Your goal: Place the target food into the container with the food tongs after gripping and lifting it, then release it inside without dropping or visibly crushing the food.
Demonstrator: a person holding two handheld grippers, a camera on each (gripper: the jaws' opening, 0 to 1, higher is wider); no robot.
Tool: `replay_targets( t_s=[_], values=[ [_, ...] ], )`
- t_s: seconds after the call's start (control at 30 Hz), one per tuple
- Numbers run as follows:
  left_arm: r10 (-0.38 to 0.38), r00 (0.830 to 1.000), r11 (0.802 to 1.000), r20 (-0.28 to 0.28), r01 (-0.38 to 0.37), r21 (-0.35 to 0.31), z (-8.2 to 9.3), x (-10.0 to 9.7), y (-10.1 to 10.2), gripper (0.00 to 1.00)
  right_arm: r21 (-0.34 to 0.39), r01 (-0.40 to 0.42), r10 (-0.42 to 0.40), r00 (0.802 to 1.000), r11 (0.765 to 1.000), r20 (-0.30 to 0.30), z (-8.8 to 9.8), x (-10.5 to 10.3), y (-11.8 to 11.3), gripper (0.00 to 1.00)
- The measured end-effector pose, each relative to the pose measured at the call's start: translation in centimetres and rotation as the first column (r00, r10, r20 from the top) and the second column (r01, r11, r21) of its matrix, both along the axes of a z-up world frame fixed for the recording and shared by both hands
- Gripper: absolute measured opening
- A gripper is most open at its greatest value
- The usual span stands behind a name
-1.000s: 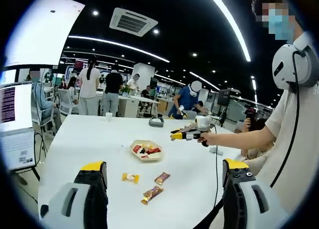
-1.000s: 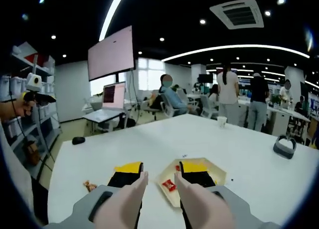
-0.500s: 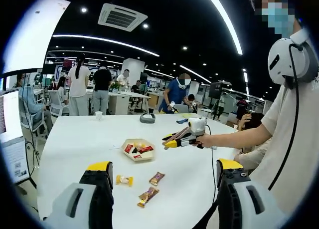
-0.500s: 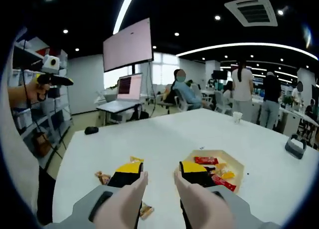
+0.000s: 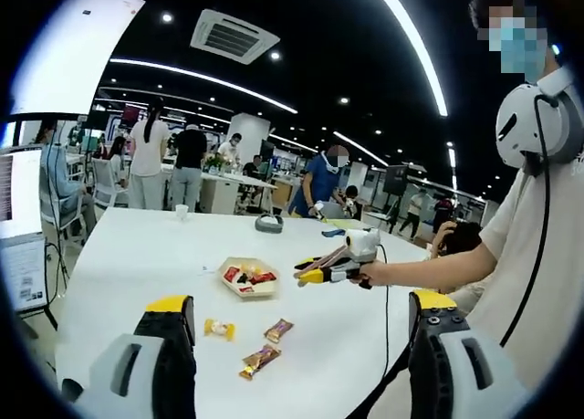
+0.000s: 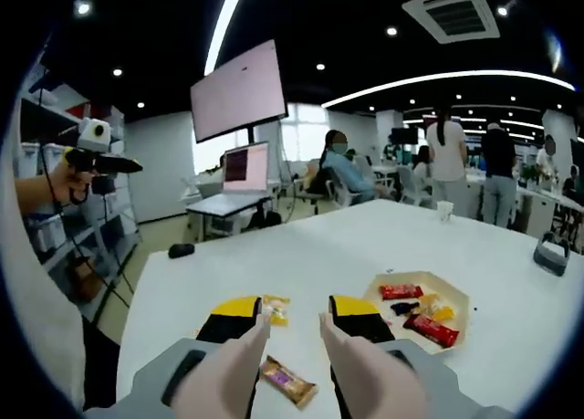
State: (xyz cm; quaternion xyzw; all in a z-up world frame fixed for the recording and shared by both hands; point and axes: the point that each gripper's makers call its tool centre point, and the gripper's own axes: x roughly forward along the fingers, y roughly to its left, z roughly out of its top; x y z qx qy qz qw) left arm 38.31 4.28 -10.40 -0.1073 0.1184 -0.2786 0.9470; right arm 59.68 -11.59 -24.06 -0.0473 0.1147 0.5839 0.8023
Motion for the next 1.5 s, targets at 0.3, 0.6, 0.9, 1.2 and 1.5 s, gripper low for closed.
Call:
replay_targets(
  t_s=[0.3, 0.6, 0.9, 1.2, 1.5],
  values=[
    [0.026, 0.999, 1.0, 0.035, -0.026, -0.001, 0.4, -1.8, 0.4, 0.99, -0.008, -0.081, 0.081, 0.997, 0.997, 0.008, -0.3, -2.3, 2.2, 0.29],
    [0.048, 0.999, 0.999, 0.011, -0.048, -0.006, -0.2, -2.5, 0.3, 0.99, -0.009, -0.132, 0.132, 0.991, 0.991, -0.018, -0.7, -3.8, 3.7, 0.29],
    [0.073, 0.997, 0.997, -0.013, -0.073, -0.011, -1.3, -3.5, 0.3, 0.98, -0.016, -0.2, 0.199, 0.98, 0.98, -0.026, -1.3, -4.9, 5.0, 0.29],
    [0.118, 0.993, 0.993, -0.017, -0.118, -0.016, -1.9, -4.3, 0.9, 0.98, -0.038, -0.26, 0.259, 0.966, 0.965, -0.025, -1.8, -6.1, 6.3, 0.29],
    [0.129, 0.991, 0.991, -0.031, -0.13, -0.011, -1.9, -3.7, 1.0, 0.98, -0.058, -0.307, 0.305, 0.952, 0.95, -0.037, -2.3, -6.9, 7.1, 0.29]
  ],
)
